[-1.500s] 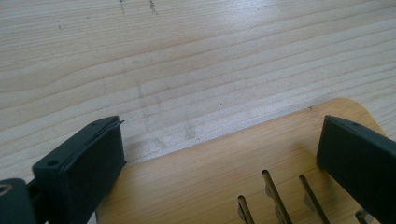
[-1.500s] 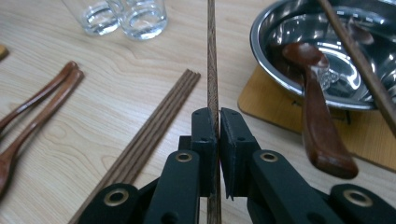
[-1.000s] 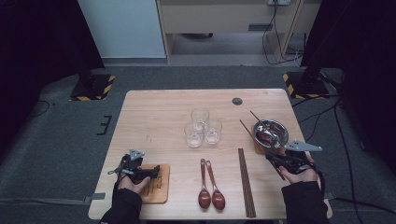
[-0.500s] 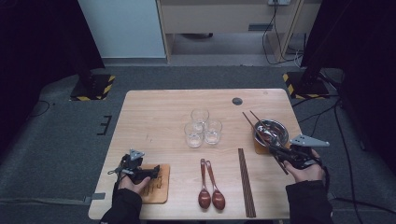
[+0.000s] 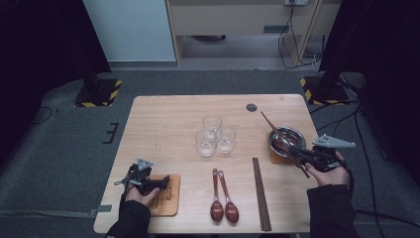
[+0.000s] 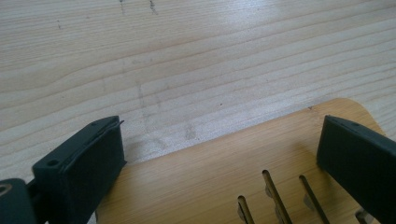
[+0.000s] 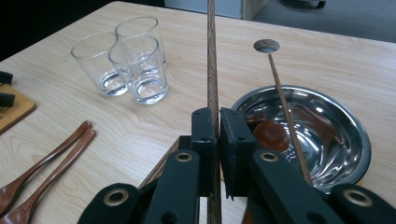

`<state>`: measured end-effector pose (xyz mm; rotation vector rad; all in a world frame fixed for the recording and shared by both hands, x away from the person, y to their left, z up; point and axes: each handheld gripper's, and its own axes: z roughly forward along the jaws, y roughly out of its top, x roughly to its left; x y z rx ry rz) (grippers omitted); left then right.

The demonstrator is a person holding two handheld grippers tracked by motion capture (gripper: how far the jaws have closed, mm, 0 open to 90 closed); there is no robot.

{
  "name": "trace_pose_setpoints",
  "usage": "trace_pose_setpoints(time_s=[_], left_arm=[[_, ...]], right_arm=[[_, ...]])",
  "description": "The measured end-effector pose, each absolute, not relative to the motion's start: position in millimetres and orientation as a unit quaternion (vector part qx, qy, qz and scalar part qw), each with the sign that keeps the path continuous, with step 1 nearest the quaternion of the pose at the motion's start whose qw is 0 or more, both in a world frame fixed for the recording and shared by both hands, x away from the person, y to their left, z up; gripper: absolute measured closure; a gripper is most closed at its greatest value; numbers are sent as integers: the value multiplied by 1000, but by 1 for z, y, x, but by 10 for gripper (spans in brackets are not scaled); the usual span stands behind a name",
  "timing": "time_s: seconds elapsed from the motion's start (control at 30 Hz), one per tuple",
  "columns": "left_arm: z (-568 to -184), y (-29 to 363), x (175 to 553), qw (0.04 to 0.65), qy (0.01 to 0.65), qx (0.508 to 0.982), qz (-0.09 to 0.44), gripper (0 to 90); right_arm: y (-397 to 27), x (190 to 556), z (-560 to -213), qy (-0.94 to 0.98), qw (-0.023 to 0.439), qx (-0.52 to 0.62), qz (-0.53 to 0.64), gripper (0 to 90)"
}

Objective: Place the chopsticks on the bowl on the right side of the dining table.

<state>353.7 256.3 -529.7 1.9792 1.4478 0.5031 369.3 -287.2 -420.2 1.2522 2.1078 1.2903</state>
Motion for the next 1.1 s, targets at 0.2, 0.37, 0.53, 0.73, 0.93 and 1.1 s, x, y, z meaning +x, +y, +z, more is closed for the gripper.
trace_pose_setpoints(time_s=[0.2, 0.37, 0.53, 0.73, 0.93, 1.1], left_arm=[[-530, 256, 354, 314, 549, 751, 191, 0], [-530, 256, 354, 314, 549, 751, 191, 0], [-530, 256, 354, 314, 549, 751, 191, 0], [-530, 256, 354, 314, 549, 751, 191, 0], [-530, 256, 354, 314, 549, 751, 191, 0], [-530, 256, 354, 314, 549, 751, 191, 0]], right_arm=[[-296, 376, -418, 749, 188, 444, 455, 849], [-305, 381, -416, 745, 192, 446, 457, 850], [-310, 385, -413, 747, 197, 443, 455, 849], [-317, 392, -413, 742, 203, 443, 460, 850], [-321, 402, -417, 743, 203, 442, 459, 849], [-323, 410, -423, 744, 202, 446, 454, 849]])
